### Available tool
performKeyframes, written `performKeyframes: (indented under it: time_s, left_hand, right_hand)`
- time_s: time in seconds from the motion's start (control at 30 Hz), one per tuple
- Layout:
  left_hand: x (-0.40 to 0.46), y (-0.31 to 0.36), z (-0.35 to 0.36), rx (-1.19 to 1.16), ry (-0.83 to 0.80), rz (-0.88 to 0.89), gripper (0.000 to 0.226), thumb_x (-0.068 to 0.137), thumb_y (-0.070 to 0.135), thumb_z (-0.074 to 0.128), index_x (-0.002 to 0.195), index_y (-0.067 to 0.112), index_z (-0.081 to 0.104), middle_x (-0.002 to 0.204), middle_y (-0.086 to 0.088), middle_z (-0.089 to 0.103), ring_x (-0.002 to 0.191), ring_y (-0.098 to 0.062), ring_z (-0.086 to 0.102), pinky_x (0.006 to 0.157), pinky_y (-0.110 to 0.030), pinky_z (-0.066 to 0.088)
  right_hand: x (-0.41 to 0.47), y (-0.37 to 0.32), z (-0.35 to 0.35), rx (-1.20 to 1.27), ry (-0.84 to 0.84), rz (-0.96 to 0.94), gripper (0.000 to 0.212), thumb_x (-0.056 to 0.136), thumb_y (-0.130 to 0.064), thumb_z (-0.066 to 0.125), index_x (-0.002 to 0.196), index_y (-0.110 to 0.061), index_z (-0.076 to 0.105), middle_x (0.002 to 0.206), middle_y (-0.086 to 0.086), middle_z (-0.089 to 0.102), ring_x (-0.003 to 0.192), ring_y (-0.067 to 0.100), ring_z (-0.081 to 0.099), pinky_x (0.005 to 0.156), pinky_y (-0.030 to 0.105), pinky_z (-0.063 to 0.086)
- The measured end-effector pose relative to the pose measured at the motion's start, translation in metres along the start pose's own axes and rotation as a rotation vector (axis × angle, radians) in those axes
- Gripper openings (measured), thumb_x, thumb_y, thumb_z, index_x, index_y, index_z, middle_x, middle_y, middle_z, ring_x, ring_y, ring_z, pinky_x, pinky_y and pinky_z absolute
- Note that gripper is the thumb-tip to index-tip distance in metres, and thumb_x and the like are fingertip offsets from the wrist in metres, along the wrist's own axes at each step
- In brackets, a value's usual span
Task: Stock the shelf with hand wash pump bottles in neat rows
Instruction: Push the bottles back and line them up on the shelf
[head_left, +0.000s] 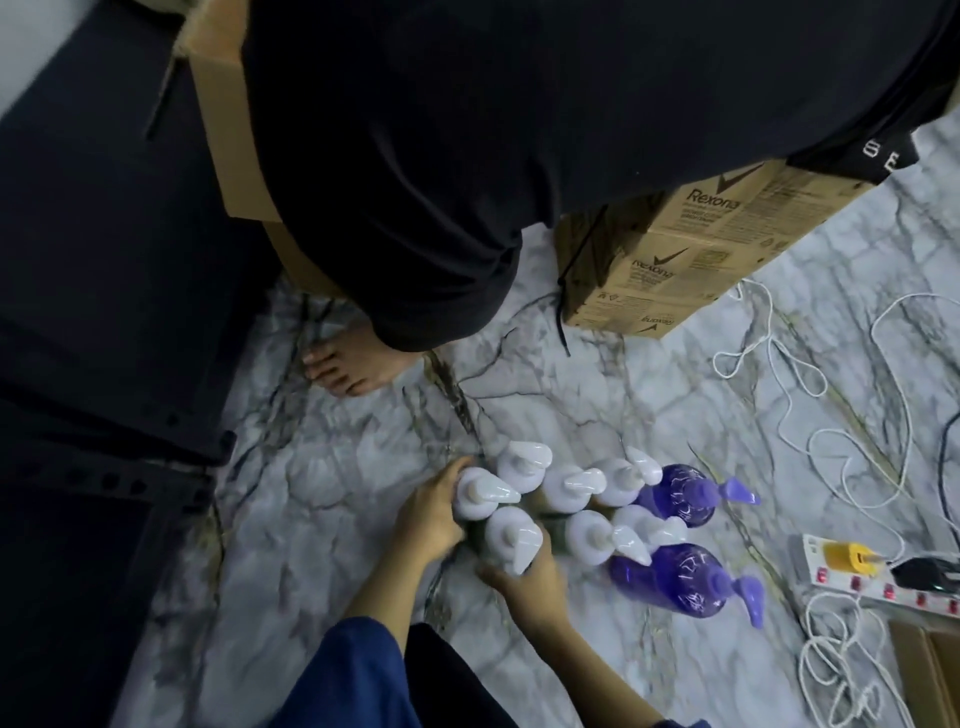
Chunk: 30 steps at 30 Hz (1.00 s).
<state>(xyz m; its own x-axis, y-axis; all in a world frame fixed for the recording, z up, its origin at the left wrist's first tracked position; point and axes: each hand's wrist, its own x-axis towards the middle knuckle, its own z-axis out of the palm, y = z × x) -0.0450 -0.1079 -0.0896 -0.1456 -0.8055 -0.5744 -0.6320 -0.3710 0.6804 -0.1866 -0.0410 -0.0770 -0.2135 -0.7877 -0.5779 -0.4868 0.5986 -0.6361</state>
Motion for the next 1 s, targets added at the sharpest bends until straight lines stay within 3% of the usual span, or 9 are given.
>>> performKeyframes:
  time_s: [0.13, 0.3, 0.43, 0.5, 0.6, 0.73, 0.8, 0.9, 1.0]
  left_hand:
    - [0.003, 0.003, -0.004, -0.113, 0.028, 0.027, 0.061, 0.060, 0.029, 0.073, 0.118, 0.034, 0.056, 0.117, 0.008, 0.064, 0.109, -0.018, 0.059, 0.089, -0.037, 0.050]
    - [-0.013, -0.006, -0.014, -0.156, -0.022, 0.057, 0.066, 0.050, 0.036, 0.074, 0.113, 0.039, 0.054, 0.111, 0.011, 0.065, 0.106, -0.016, 0.060, 0.089, -0.037, 0.050]
    - [-0.043, -0.001, -0.032, -0.235, -0.061, 0.046, 0.065, 0.049, 0.046, 0.078, 0.108, 0.053, 0.051, 0.117, 0.018, 0.061, 0.110, -0.009, 0.058, 0.093, -0.035, 0.049]
    - [-0.062, 0.011, -0.042, -0.316, -0.040, 0.053, 0.067, 0.054, 0.043, 0.083, 0.114, 0.045, 0.053, 0.122, 0.014, 0.059, 0.113, -0.008, 0.057, 0.092, -0.031, 0.050]
    - [-0.095, 0.033, -0.060, -0.429, 0.024, 0.085, 0.057, 0.069, 0.023, 0.084, 0.111, 0.042, 0.051, 0.120, 0.013, 0.054, 0.107, -0.002, 0.055, 0.079, -0.011, 0.046]
    - [-0.141, 0.073, -0.081, -0.494, 0.107, 0.205, 0.060, 0.073, 0.008, 0.079, 0.106, 0.046, 0.048, 0.114, 0.016, 0.057, 0.097, 0.009, 0.059, 0.070, -0.007, 0.047]
    - [-0.164, 0.093, -0.091, -0.514, 0.120, 0.272, 0.062, 0.075, 0.007, 0.078, 0.113, 0.045, 0.047, 0.116, 0.020, 0.057, 0.094, 0.016, 0.057, 0.073, -0.006, 0.046]
    - [-0.197, 0.123, -0.102, -0.533, 0.161, 0.394, 0.067, 0.077, 0.010, 0.076, 0.125, 0.043, 0.044, 0.130, 0.019, 0.052, 0.110, 0.014, 0.052, 0.084, -0.010, 0.045]
    - [-0.231, 0.151, -0.117, -0.549, 0.235, 0.514, 0.072, 0.073, 0.027, 0.079, 0.132, 0.044, 0.041, 0.139, 0.018, 0.046, 0.124, 0.005, 0.047, 0.094, -0.016, 0.045]
  right_hand:
    - [0.019, 0.000, 0.003, 0.010, -0.013, -0.044, 0.042, 0.062, -0.027, 0.069, 0.101, -0.026, 0.053, 0.093, -0.009, 0.060, 0.085, 0.006, 0.060, 0.071, 0.021, 0.048]
    - [0.010, 0.009, -0.007, 0.066, -0.042, -0.109, 0.031, 0.067, -0.026, 0.068, 0.095, -0.025, 0.055, 0.088, -0.011, 0.060, 0.079, 0.005, 0.058, 0.069, 0.027, 0.047]
    - [-0.014, -0.002, -0.023, 0.234, -0.084, -0.113, 0.046, 0.073, -0.026, 0.074, 0.113, -0.024, 0.053, 0.109, -0.005, 0.064, 0.103, 0.014, 0.062, 0.085, 0.031, 0.050]
    - [-0.030, -0.011, -0.031, 0.315, -0.061, -0.177, 0.052, 0.076, -0.023, 0.075, 0.122, -0.023, 0.051, 0.117, 0.000, 0.064, 0.110, 0.016, 0.061, 0.090, 0.036, 0.050]
    - [-0.057, -0.029, -0.043, 0.439, -0.038, -0.212, 0.057, 0.078, -0.015, 0.075, 0.128, -0.022, 0.047, 0.123, 0.001, 0.062, 0.114, 0.016, 0.060, 0.095, 0.043, 0.050]
    - [-0.097, -0.065, -0.062, 0.586, -0.005, -0.332, 0.055, 0.084, -0.008, 0.070, 0.130, -0.020, 0.044, 0.125, -0.003, 0.059, 0.111, 0.005, 0.060, 0.090, 0.026, 0.052]
    - [-0.119, -0.088, -0.073, 0.634, 0.021, -0.409, 0.052, 0.084, -0.015, 0.070, 0.126, -0.030, 0.045, 0.122, -0.011, 0.059, 0.109, -0.001, 0.058, 0.087, 0.019, 0.050]
    - [-0.147, -0.118, -0.088, 0.673, 0.066, -0.535, 0.063, 0.073, -0.044, 0.070, 0.129, -0.034, 0.042, 0.126, -0.009, 0.058, 0.113, 0.003, 0.057, 0.093, 0.023, 0.049]
    - [-0.174, -0.151, -0.105, 0.742, 0.091, -0.644, 0.063, 0.079, -0.034, 0.069, 0.132, -0.037, 0.037, 0.127, -0.018, 0.052, 0.114, -0.005, 0.053, 0.090, 0.016, 0.048]
